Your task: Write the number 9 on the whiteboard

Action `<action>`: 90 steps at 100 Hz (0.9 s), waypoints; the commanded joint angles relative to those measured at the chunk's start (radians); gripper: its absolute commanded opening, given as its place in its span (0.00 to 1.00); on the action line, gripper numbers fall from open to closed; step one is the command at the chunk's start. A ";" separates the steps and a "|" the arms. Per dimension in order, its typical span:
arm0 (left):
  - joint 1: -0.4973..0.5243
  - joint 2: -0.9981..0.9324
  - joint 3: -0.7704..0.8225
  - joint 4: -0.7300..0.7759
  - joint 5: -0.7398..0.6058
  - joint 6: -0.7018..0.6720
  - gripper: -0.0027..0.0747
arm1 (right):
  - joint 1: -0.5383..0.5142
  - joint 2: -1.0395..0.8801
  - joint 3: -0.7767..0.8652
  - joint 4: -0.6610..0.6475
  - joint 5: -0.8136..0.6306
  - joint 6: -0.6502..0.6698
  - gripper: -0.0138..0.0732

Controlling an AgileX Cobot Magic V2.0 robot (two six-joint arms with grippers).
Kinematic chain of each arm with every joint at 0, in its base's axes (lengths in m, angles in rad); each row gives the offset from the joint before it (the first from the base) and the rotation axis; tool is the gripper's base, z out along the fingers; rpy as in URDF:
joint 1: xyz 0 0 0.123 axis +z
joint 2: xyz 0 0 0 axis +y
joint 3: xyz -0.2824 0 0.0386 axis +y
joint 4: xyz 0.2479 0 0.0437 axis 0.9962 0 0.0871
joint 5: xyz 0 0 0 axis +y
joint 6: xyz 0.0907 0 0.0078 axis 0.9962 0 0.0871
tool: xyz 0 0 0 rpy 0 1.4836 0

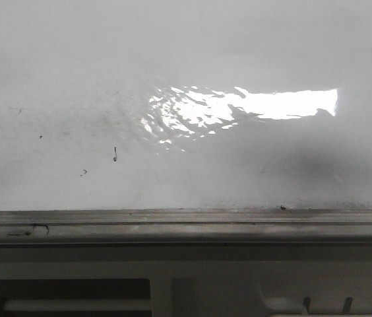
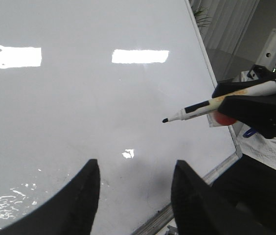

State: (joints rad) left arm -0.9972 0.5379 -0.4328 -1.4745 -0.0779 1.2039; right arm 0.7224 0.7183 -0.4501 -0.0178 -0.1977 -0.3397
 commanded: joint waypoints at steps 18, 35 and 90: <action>-0.006 0.000 -0.028 -0.003 -0.009 0.002 0.44 | -0.029 0.102 -0.024 0.031 -0.164 -0.002 0.12; -0.006 0.000 -0.028 -0.003 -0.009 0.002 0.44 | -0.029 0.126 -0.024 0.063 -0.128 -0.002 0.12; -0.006 0.002 -0.028 -0.001 -0.009 0.002 0.44 | -0.070 0.209 -0.027 0.120 -0.165 -0.002 0.12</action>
State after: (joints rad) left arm -0.9972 0.5379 -0.4328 -1.4745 -0.0798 1.2039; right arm 0.6584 0.9243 -0.4481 0.0981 -0.2755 -0.3397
